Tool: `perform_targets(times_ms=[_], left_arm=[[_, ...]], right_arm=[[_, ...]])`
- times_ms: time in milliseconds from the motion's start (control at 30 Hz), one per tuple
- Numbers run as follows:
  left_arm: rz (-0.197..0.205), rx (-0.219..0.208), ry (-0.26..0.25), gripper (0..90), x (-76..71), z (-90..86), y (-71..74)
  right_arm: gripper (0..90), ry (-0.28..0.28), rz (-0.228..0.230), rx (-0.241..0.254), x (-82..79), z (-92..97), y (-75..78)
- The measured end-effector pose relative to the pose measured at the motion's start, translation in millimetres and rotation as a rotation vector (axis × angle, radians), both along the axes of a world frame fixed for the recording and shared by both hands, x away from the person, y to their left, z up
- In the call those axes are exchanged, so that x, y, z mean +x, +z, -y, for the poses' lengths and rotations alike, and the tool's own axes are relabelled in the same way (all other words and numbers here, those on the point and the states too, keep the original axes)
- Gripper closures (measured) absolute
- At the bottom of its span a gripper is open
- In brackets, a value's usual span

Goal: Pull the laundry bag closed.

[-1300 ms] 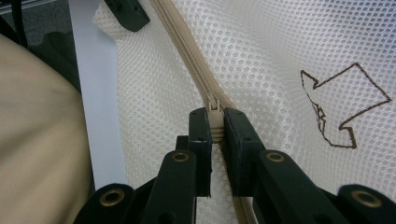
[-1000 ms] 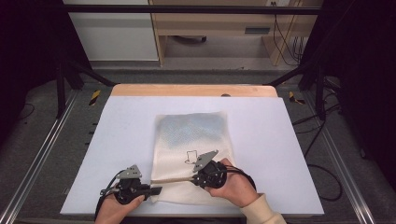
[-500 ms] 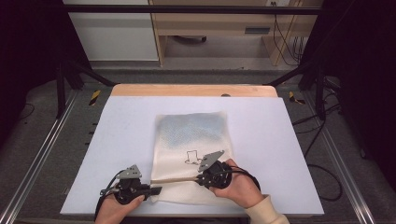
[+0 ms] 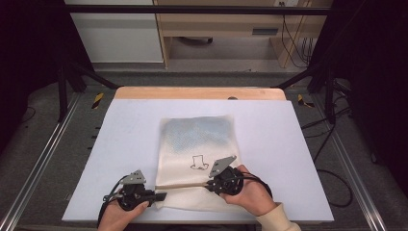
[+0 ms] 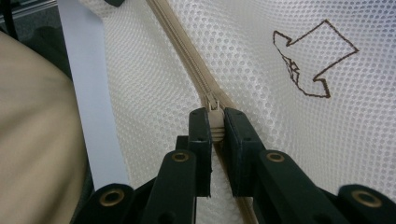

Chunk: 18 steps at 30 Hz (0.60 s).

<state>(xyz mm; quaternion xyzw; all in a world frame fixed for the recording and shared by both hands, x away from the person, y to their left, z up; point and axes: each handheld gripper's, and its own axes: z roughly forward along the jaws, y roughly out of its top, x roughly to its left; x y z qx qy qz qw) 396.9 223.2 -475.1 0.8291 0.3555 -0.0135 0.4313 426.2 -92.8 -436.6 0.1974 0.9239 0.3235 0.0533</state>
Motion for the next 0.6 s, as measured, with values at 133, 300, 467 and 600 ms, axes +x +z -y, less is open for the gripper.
perform_targets(times_ms=[133,300,467,600], left_arm=[[0.001,0.0,0.0,82.4,0.0,-0.2,0.1],[0.001,0.0,0.002,82.4,0.1,-0.3,0.1],[0.002,0.002,0.002,82.4,0.1,-0.3,0.1],[0.001,0.0,0.002,82.4,0.2,-0.4,0.2]], right_arm=[[82.1,0.002,0.001,-0.003,0.0,1.9,-0.3],[82.1,-0.006,0.0,-0.001,-0.2,4.7,-0.5],[82.1,-0.012,0.0,0.005,-0.8,6.0,-1.2],[82.2,-0.013,0.0,0.003,-0.7,7.8,-1.3]])
